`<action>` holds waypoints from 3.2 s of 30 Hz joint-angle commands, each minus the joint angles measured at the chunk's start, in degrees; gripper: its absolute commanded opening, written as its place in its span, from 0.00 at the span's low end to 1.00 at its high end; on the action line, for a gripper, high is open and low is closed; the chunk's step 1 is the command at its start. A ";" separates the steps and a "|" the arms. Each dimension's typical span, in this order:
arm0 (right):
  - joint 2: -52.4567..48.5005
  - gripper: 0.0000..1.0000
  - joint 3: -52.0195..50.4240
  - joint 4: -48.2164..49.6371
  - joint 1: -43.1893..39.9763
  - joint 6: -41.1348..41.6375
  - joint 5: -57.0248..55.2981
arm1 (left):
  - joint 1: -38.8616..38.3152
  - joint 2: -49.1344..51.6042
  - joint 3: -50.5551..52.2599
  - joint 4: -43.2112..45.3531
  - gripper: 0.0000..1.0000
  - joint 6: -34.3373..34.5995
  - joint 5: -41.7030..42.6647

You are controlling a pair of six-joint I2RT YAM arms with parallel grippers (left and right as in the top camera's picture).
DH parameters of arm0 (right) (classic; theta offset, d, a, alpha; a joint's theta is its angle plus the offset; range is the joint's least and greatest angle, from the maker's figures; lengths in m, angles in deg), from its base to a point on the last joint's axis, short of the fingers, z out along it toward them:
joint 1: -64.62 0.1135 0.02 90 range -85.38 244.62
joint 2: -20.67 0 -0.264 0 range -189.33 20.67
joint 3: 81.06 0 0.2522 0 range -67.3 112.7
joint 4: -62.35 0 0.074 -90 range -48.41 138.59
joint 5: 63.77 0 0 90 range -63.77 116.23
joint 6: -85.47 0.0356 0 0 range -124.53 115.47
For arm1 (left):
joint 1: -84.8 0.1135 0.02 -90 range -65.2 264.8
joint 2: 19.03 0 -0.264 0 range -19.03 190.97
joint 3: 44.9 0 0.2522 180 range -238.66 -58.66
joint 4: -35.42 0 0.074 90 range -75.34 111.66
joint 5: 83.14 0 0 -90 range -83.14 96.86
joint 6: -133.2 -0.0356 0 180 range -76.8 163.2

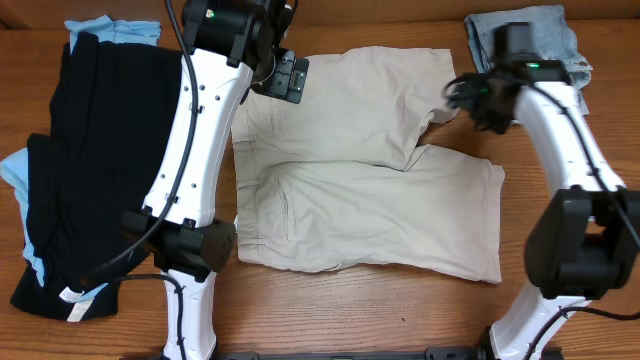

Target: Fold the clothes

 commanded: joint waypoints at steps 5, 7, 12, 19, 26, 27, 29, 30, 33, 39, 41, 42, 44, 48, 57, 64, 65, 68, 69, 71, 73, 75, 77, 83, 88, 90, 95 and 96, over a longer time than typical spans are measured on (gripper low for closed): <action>-4.72 0.59 -1.64 0.96 -4.11 -1.46 10.73 | 0.17 0.17 0.20 0.44 1.00 -0.96 -0.72; -6.49 0.56 -1.66 1.36 -3.30 -1.66 10.64 | 0.17 0.17 0.20 0.42 1.00 -0.94 -0.72; -10.45 0.49 -1.68 4.70 -0.81 -1.33 10.71 | 0.15 0.17 0.20 0.24 1.00 -0.94 -0.72; -12.28 0.51 -1.68 14.49 3.61 -1.31 10.05 | 0.15 0.17 0.20 0.26 1.00 -0.96 -0.72; -14.34 0.58 -1.68 20.92 7.52 -1.18 4.63 | 0.15 0.17 0.22 0.20 1.00 -0.96 -0.72; -15.23 0.57 -1.68 21.40 7.85 -1.16 4.63 | 0.15 0.17 0.22 0.22 1.00 -0.96 -0.72; -16.96 0.58 -1.68 21.79 8.20 -1.14 4.66 | 0.17 0.17 0.22 0.24 1.00 -0.98 -0.74; -17.59 0.57 -1.68 21.81 8.28 -1.05 4.68 | 0.17 0.17 0.24 0.24 1.00 -1.01 -0.74; -18.82 0.57 -1.68 21.97 8.33 -0.26 4.61 | 0.15 0.17 0.24 0.26 1.00 -1.01 -0.74; -18.95 0.40 -1.68 22.01 8.09 0.44 4.22 | 0.17 0.17 0.24 0.83 1.00 -1.01 -0.74; -18.88 0.31 -1.51 21.27 7.69 0.59 4.24 | 0.17 0.17 0.24 0.90 1.00 -1.01 -0.74; -18.71 0.28 -1.25 20.52 7.34 0.59 4.28 | 0.17 0.17 0.24 0.92 1.00 -1.01 -0.74; -17.86 0.16 -0.13 17.53 6.34 0.59 4.68 | 0.17 0.17 0.24 1.16 1.00 -1.22 -0.74; -14.56 0.11 3.63 8.04 3.32 0.28 4.92 | 0.17 0.17 0.24 2.47 1.00 -1.40 -0.72; -9.29 0.42 14.84 -13.88 -4.85 -12.00 -0.15 | 0.15 0.17 0.37 4.35 1.00 -1.42 -0.31; -9.27 0.48 16.74 -23.04 -6.69 -12.00 -3.56 | 0.17 0.20 4.11 5.16 1.00 -1.42 -0.17; -9.27 0.49 16.83 -23.61 -6.69 -12.00 -2.91 | 0.17 0.17 5.27 5.51 1.00 -1.44 0.00; -9.27 0.53 16.90 -24.35 -6.36 -12.04 -0.37 | 0.17 0.20 10.36 7.30 1.00 -2.27 1.81; -9.27 0.54 16.90 -24.46 -6.19 -12.28 0.55 | 0.17 0.20 12.28 8.13 1.00 -2.49 2.71; -9.27 0.57 16.90 -24.68 -5.62 -13.73 3.10 | 0.17 0.20 16.85 10.27 1.00 -2.54 4.90; -9.27 0.59 16.90 -24.94 -5.03 -13.79 4.33 | 0.17 0.20 21.33 12.55 1.00 -2.54 7.19; -9.27 0.63 16.90 -25.35 -4.37 -13.79 4.28 | 0.17 0.17 25.51 14.56 1.00 -2.45 9.38; -9.27 0.68 16.90 -25.55 -3.72 -13.77 4.28 | 0.17 0.17 29.66 16.22 1.00 -2.23 11.67; -9.27 0.76 16.87 -25.51 -2.16 -13.73 4.31 | 0.17 0.20 38.23 19.80 1.00 -2.25 15.32; -9.27 0.80 16.87 -25.77 -1.97 -13.70 4.31 | 0.24 0.20 43.39 24.17 1.00 -2.49 13.05; -9.27 0.80 16.87 -25.94 -1.97 -13.70 4.31 | 0.31 0.17 44.94 26.32 1.00 -2.54 9.92; -9.27 0.80 16.87 -26.18 -1.97 -13.73 4.26 | 1.51 0.20 47.91 31.41 1.00 -4.11 6.56; -9.27 0.80 16.87 -26.16 -1.97 -13.73 4.26 | 1.95 0.20 48.59 32.68 1.00 -4.42 6.56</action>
